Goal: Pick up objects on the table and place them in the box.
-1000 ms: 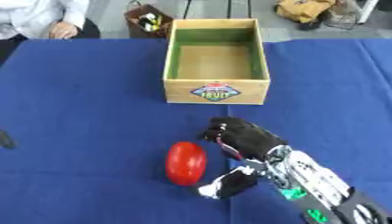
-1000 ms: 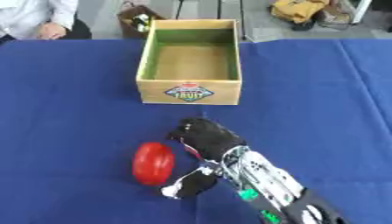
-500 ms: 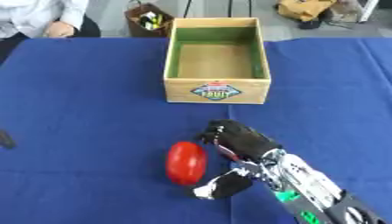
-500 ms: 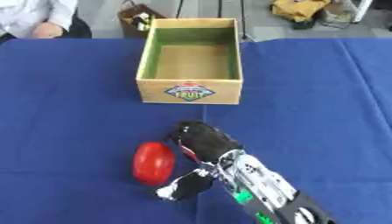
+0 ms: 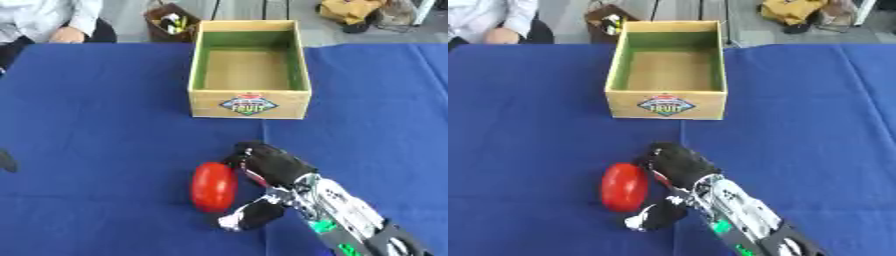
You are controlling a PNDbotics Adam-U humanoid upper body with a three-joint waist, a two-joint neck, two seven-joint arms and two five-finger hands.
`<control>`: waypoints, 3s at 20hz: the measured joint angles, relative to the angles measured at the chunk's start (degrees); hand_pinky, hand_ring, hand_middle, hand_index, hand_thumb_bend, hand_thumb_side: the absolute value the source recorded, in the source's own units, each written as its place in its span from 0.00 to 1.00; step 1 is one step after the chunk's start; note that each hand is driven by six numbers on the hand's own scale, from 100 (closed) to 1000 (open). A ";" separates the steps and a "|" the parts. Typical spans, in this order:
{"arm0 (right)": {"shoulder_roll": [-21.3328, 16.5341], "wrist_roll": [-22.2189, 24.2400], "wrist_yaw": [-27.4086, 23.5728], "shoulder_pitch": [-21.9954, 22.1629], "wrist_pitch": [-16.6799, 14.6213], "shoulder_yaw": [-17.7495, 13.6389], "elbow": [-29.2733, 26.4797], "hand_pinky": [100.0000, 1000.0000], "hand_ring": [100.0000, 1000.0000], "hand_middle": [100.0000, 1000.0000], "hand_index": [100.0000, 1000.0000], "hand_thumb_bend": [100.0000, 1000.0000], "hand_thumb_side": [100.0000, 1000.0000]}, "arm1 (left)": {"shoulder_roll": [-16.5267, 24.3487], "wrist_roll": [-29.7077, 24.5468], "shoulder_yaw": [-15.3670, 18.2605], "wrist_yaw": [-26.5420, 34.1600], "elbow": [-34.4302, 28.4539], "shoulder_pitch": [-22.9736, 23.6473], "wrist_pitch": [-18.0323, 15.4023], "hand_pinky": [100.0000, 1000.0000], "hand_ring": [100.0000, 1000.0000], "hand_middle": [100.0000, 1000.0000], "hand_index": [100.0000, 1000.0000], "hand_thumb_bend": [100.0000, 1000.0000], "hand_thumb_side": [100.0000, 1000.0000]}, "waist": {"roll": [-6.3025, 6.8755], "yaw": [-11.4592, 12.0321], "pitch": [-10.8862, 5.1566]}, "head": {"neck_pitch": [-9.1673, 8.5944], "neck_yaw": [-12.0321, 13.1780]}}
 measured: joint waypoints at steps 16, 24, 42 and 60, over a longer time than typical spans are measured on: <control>0.39 -7.25 -2.38 -0.18 2.56 -0.15 1.00 0.83 0.88 0.33 0.59 0.00 0.52 | -0.07 -0.63 -0.19 -0.20 0.00 0.00 0.10 0.25 0.30 0.42 0.75 0.30 0.62 | 0.13 0.13 0.14 | -0.08 -0.15; -0.34 -9.68 -4.48 -2.75 4.08 -1.68 -2.34 0.77 0.83 0.27 0.49 0.00 0.44 | -0.07 -0.66 -0.32 -0.20 0.00 0.00 0.12 0.25 0.30 0.42 0.75 0.30 0.62 | 0.11 0.08 0.11 | -0.09 0.05; -6.47 -15.50 -11.90 -13.39 10.62 -7.51 -11.09 0.70 0.76 0.23 0.42 0.00 0.39 | -0.07 -0.65 -0.32 -0.43 0.00 0.35 0.11 0.25 0.30 0.42 0.75 0.30 0.62 | 0.40 -0.32 -0.34 | -0.12 0.61; -3.41 -21.80 -9.41 -29.14 10.41 -11.48 16.35 0.71 0.77 0.23 0.42 0.00 0.39 | -0.50 -1.69 -0.68 -0.40 0.00 1.06 0.08 0.25 0.30 0.42 0.75 0.30 0.62 | 0.78 1.51 -0.23 | -1.05 -0.44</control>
